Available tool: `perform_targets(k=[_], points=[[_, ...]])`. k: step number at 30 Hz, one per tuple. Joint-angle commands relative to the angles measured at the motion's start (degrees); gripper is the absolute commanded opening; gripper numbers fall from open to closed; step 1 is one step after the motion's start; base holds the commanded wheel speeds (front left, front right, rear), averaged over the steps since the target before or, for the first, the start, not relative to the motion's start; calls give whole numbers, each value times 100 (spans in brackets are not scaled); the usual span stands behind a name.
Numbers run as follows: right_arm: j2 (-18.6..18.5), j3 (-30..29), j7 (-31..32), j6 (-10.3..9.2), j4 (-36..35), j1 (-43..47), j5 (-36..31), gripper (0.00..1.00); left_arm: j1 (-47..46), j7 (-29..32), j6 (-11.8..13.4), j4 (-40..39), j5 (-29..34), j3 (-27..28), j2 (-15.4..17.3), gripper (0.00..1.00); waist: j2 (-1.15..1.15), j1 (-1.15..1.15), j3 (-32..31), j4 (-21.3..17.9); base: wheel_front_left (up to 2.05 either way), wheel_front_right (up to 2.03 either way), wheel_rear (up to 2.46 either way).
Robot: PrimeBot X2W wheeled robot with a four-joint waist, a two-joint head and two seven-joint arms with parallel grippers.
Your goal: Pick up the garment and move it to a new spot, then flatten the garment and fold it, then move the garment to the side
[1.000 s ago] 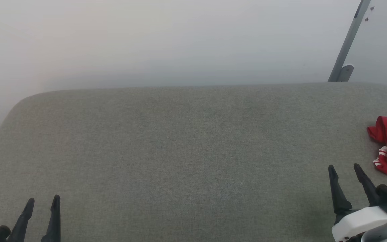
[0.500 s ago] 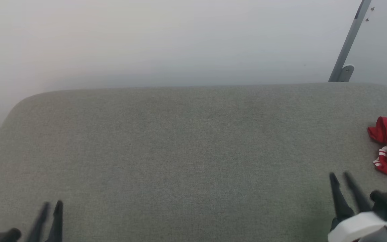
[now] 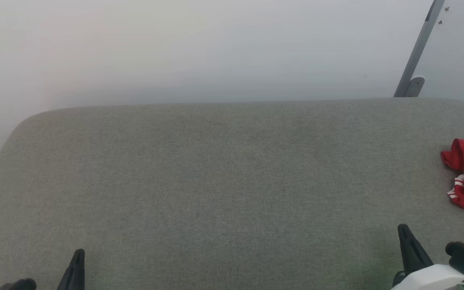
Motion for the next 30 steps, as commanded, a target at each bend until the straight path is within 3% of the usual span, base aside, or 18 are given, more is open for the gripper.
perform_targets(k=[1, 30], points=[[-9, -37, 48, 0, -127, -180, 230, 0, -194, 53, -1, -74, -194, 58, 41, 0, 0, 0, 3, 0, 0, 0, 0], [220, -184, 704, 0, -346, -414, 2621, 0, -703, 717, -5, -44, -2197, 154, -383, 0, 0, 0, 80, -11, 0, 0, 0]])
